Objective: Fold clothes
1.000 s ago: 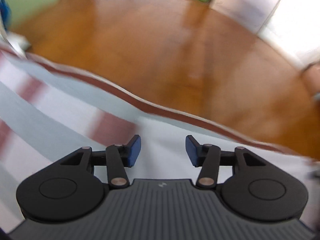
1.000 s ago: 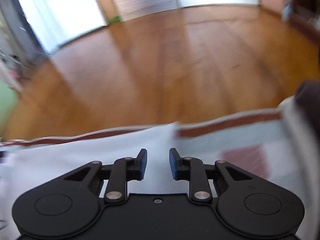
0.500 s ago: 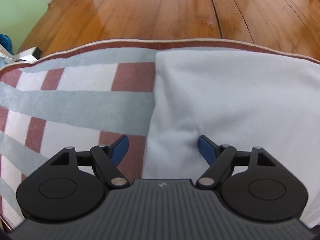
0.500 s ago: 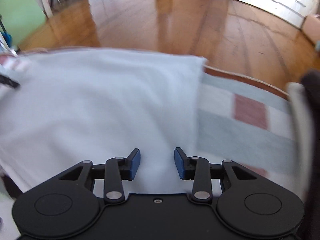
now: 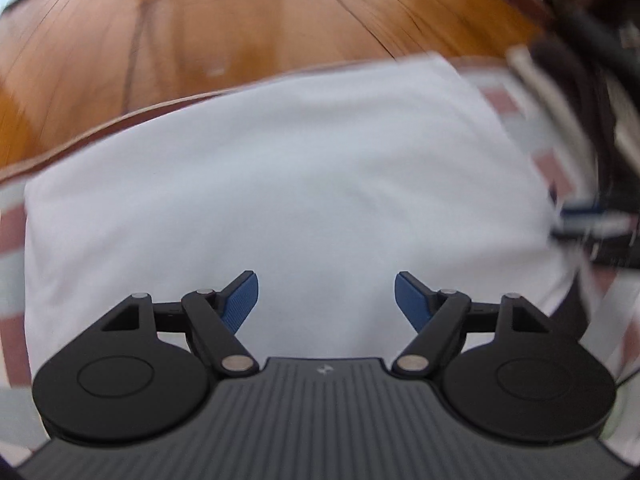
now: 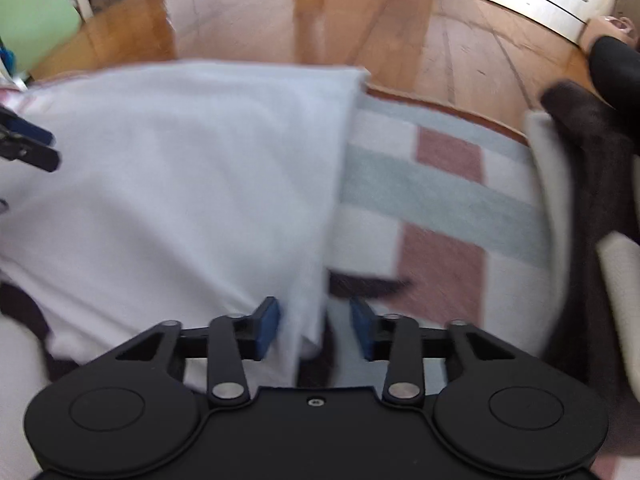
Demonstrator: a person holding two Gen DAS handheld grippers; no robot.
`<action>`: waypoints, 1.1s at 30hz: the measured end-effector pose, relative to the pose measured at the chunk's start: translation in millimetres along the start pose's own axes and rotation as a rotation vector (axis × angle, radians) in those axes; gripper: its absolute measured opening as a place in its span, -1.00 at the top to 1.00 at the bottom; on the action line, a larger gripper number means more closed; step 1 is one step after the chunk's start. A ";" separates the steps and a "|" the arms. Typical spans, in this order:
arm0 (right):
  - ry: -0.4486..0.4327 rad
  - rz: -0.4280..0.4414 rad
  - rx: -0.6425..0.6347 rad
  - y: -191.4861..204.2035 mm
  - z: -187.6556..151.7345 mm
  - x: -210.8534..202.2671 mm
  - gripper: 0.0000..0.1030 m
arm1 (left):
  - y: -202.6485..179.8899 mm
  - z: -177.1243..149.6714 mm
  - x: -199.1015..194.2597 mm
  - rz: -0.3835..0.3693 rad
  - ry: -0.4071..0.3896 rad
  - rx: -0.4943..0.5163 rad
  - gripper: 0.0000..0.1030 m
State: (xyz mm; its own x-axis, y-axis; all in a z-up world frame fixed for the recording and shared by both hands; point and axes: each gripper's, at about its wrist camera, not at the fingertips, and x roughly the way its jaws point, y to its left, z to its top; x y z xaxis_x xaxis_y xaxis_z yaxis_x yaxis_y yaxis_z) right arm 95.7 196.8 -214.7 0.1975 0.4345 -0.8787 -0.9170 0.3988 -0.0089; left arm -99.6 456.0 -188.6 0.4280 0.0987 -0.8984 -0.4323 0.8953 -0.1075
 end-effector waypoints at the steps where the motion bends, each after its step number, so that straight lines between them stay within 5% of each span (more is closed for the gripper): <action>1: 0.002 0.009 0.020 -5.2 -1.8 -2.2 0.20 | -5.0 -2.6 2.4 0.003 0.023 0.015 -0.46; 5: -0.007 0.068 0.179 -27.8 -8.5 -14.4 0.18 | -9.0 -12.2 10.8 0.013 0.109 0.017 -0.47; 8: -0.022 0.217 0.353 -48.5 -19.4 -16.2 0.09 | -5.7 -16.1 11.9 -0.011 0.136 -0.020 -0.52; 12: -0.038 0.362 0.592 -62.4 -35.8 -3.8 -0.37 | -2.9 -14.4 15.9 -0.035 0.151 -0.066 -0.61; 19: -0.065 0.449 0.600 -36.1 -33.7 6.5 -0.42 | 0.4 -12.4 15.7 -0.050 0.156 -0.076 -0.66; 20: -0.068 0.446 0.614 -33.8 -31.6 9.3 -0.36 | 2.8 -10.3 14.9 -0.059 0.153 -0.091 -0.66; 21: -0.070 0.444 0.629 -31.5 -29.5 12.1 -0.07 | 6.1 -8.6 12.8 -0.069 0.146 -0.109 -0.66; 22: -0.073 0.441 0.643 -29.2 -27.4 15.0 0.48 | 11.0 -8.0 8.3 -0.081 0.130 -0.131 -0.66; 23: -0.076 0.438 0.658 -26.9 -25.4 17.8 0.70 | 15.9 -7.4 3.7 -0.093 0.113 -0.153 -0.66; 27: -0.149 0.389 0.592 -3.8 -6.3 2.9 0.73 | 39.4 -6.2 -16.2 -0.192 0.024 -0.268 -0.66; 33: -0.261 0.433 0.398 39.0 55.3 -36.4 0.74 | 73.1 1.4 -33.1 -0.473 -0.110 -0.426 -0.65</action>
